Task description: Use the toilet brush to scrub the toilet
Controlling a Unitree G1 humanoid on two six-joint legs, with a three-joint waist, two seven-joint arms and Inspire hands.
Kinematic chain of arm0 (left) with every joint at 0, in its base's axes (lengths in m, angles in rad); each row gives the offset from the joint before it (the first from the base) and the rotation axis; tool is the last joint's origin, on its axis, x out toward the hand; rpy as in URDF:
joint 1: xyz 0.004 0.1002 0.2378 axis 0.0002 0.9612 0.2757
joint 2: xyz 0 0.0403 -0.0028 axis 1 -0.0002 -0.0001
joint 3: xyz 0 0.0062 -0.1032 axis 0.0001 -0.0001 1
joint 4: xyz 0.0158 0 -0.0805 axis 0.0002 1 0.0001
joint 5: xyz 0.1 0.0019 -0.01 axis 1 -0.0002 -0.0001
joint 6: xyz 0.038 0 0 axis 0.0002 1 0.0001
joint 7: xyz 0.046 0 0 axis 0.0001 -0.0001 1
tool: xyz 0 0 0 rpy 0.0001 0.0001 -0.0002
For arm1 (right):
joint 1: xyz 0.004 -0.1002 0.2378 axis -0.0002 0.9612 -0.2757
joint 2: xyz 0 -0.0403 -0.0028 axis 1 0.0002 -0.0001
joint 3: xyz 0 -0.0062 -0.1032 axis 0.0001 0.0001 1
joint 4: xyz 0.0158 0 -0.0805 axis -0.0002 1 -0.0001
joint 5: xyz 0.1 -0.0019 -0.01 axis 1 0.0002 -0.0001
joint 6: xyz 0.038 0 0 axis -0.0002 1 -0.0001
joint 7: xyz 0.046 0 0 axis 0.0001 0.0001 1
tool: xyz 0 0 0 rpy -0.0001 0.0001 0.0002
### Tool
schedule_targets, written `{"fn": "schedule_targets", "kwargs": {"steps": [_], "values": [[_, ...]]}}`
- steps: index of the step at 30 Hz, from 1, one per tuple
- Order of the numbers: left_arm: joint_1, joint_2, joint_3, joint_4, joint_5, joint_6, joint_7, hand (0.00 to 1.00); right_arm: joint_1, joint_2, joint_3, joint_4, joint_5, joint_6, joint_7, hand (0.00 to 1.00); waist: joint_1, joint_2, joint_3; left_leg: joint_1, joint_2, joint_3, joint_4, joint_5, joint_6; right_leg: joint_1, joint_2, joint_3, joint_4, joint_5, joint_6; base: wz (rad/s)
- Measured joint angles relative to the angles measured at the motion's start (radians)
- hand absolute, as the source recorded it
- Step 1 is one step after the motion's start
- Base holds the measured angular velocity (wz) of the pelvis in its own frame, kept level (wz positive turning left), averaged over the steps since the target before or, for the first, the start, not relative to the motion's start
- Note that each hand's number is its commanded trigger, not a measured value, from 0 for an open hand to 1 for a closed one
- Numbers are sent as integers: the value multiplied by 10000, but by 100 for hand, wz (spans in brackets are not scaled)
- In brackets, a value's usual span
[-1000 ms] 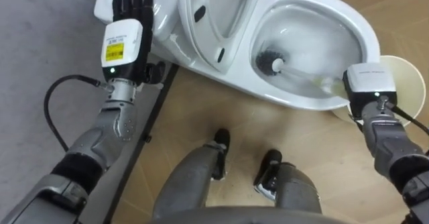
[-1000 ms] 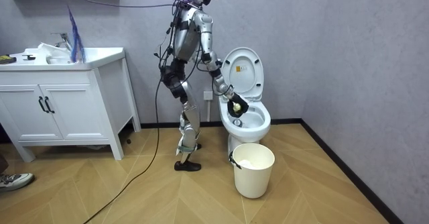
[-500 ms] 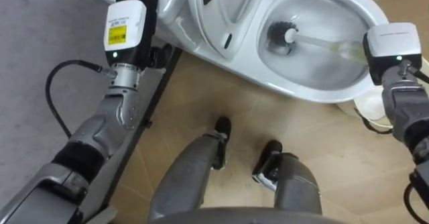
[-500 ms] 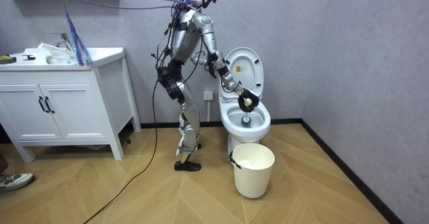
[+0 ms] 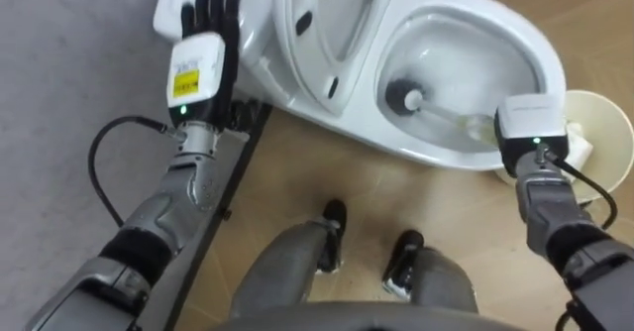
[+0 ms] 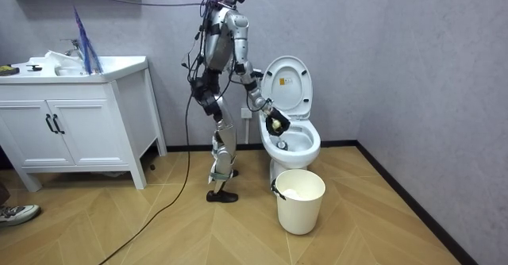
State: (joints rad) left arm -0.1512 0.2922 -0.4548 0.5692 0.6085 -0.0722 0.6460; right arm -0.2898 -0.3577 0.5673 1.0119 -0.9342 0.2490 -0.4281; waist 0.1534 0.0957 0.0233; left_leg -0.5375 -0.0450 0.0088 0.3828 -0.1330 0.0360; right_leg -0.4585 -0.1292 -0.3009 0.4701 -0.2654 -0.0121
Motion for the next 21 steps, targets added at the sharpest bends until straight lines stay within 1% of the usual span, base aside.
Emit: {"fn": "schedule_targets", "kwargs": {"steps": [3, 4, 6, 7, 9, 10, 11, 12, 13, 15, 18, 19, 21], "values": [[107, 3, 16, -80, -78, -10, 164, 0, -88, -64, 3, 24, 9, 5, 12, 100, -31, -25, 18, -12, 12, -6, -29, 52, -16, 33, 10, -53, -27, 3, -26, 6], [132, 28, 10, -143, -95, -9, 220, 0, -137, -110, 11, 30, 80, 1, 6, 100, -10, -63, 43, -11, 20, 0, -26, 54, -18, 33, 10, -50, -15, 0, -30, 3], [125, 57, -27, -285, -97, 5, 291, 0, -283, -291, 58, 218, 320, -126, -151, 100, 67, -137, 94, -107, 30, 10, 8, 53, -19, -28, 9, -63, 3, -1, -31, 2], [98, 69, -12, -444, -98, 3, 307, 0, -488, -371, 84, 447, 567, -235, -201, 100, 179, -172, 118, -192, 34, 24, 19, 53, -18, -164, 1, -24, 84, -1, -33, 0], [-35, 192, -64, -700, -53, -45, 355, 0, -904, -766, 2, 758, 737, -639, -243, 100, 226, -300, 217, -526, 18, 8, 181, 54, -18, -541, -66, -18, 355, -9, -42, 2], [-68, 245, -116, -790, -52, -45, 394, 0, -982, -837, -4, 775, 749, -714, -245, 100, 241, -328, 232, -629, 33, 10, 238, 54, -18, -634, -69, -11, 392, -9, -42, 0], [-115, 374, -126, -915, -41, -60, 418, 0, -1154, -927, -3, 775, 733, -813, -241, 100, 294, -437, 301, -760, 92, 48, 324, 53, -17, -807, -85, 45, 526, -8, -43, -10], [-160, 478, -94, -1086, -39, -88, 419, 0, -1311, -968, -4, 758, 648, -881, -218, 100, 357, -578, 391, -833, 100, 111, 342, 53, -17, -968, -98, 132, 655, -8, -43, -12], [-206, 511, -74, -1112, -39, -120, 426, 0, -1380, -980, -1, 744, 602, -900, -183, 100, 377, -619, 417, -889, 107, 126, 374, 53, -17, -1037, -110, 123, 703, -8, -43, -4], [-435, 551, -109, -1129, -33, -206, 437, 0, -1530, -999, 2, 736, 314, -930, -134, 100, 329, -630, 424, -1202, 130, 59, 687, 52, -15, -1154, -131, -10, 766, -13, -69, 11], [-576, 548, -201, -981, -26, -204, 396, 0, -1268, -905, 4, 186, 91, -827, -61, 100, 255, -624, 421, -1273, 136, 72, 809, 37, 25, -1170, -94, 6, 740, -38, -107, 5], [-562, 496, -207, -874, -26, -197, 402, 0, -1019, -839, -3, -186, 2, -672, -9, 100, 189, -589, 399, -1261, 150, 66, 851, 21, 44, -1122, -69, -6, 692, -33, -108, -5], [-523, 518, -182, -819, -4, -159, 417, 0, -485, -753, -56, -1008, -146, -378, 111, 100, 113, -557, 376, -1211, 156, 72, 824, 16, 53, -1069, -31, -3, 638, 18, -114, -8]]}}
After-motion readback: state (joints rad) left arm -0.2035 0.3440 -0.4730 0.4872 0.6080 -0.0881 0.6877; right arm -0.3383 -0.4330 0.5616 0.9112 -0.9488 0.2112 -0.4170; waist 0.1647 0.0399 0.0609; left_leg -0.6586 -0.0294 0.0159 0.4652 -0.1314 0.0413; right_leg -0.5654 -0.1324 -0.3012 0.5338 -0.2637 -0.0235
